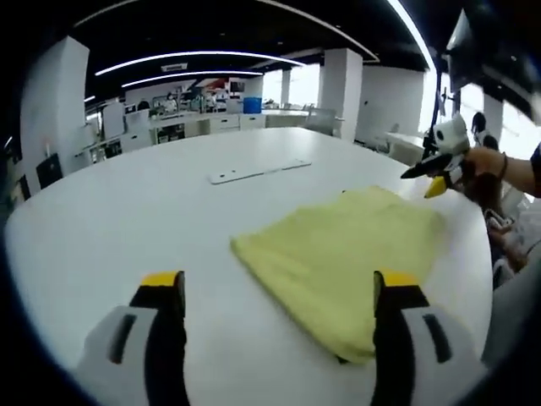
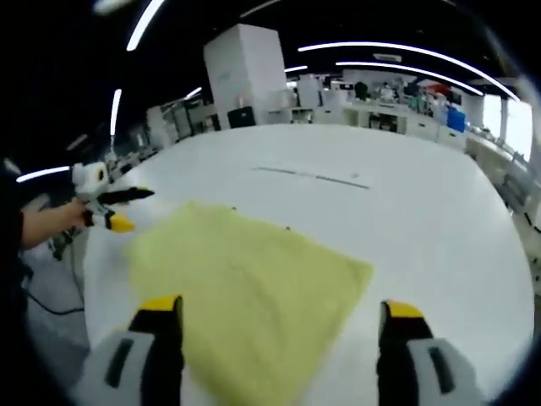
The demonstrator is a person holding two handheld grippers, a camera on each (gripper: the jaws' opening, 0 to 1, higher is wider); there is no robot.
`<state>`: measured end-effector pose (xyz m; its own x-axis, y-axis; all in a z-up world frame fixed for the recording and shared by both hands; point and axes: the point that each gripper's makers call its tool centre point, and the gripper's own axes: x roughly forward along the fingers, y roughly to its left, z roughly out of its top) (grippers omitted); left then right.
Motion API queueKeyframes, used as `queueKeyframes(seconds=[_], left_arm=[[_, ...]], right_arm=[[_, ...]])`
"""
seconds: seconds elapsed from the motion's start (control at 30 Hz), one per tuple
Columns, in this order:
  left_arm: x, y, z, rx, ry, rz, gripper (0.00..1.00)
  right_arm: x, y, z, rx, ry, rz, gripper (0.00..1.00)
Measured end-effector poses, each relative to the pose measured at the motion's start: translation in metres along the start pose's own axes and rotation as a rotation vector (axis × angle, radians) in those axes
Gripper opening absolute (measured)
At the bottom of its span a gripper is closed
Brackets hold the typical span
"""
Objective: Fold the garment on the visible template until the final outline fits inside the template.
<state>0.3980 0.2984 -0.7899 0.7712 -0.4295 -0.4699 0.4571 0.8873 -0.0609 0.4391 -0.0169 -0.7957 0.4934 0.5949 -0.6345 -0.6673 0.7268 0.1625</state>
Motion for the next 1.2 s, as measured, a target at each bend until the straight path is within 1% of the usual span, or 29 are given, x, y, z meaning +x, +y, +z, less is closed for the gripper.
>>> queueKeyframes(seconds=[0.17,0.3,0.37,0.43,0.53,0.63,0.7,0.8,0.87,1.03,1.1,1.2], left_arm=[[-0.014,-0.017,-0.010,0.012,0.025,-0.025,0.91],[-0.027,-0.025,-0.018,0.012,0.040,-0.041,0.82],[-0.034,-0.032,-0.024,0.015,0.048,-0.053,0.78],[-0.038,-0.035,-0.029,0.019,0.053,-0.058,0.71],[-0.044,-0.045,-0.036,0.000,0.062,-0.070,0.61],[-0.043,-0.049,-0.043,-0.013,0.067,-0.075,0.52],[-0.044,-0.052,-0.046,-0.028,0.068,-0.072,0.44],[-0.042,-0.053,-0.049,-0.043,0.065,-0.071,0.36],[-0.042,-0.054,-0.052,-0.052,0.069,-0.070,0.32],[-0.042,-0.055,-0.058,-0.079,0.072,-0.066,0.22],[-0.041,-0.057,-0.061,-0.094,0.074,-0.073,0.20],[-0.040,-0.060,-0.063,-0.094,0.085,-0.074,0.19]], right_arm=[[-0.012,0.008,-0.011,-0.021,0.012,0.005,0.99],[-0.022,0.015,-0.020,-0.023,0.016,0.013,0.96],[-0.028,0.021,-0.026,-0.036,0.016,0.012,0.94],[-0.032,0.022,-0.031,-0.041,0.016,0.007,0.92],[-0.034,0.022,-0.036,-0.043,0.006,0.008,0.86],[-0.039,0.027,-0.042,-0.034,-0.003,0.007,0.78],[-0.042,0.025,-0.046,-0.037,-0.014,-0.012,0.73],[-0.045,0.023,-0.052,-0.031,-0.025,-0.025,0.66],[-0.046,0.023,-0.055,-0.019,-0.029,-0.027,0.61],[-0.047,0.021,-0.065,-0.011,-0.024,-0.043,0.56],[-0.046,0.020,-0.071,-0.002,-0.018,-0.046,0.52],[-0.045,0.019,-0.080,0.011,-0.004,-0.054,0.48]])
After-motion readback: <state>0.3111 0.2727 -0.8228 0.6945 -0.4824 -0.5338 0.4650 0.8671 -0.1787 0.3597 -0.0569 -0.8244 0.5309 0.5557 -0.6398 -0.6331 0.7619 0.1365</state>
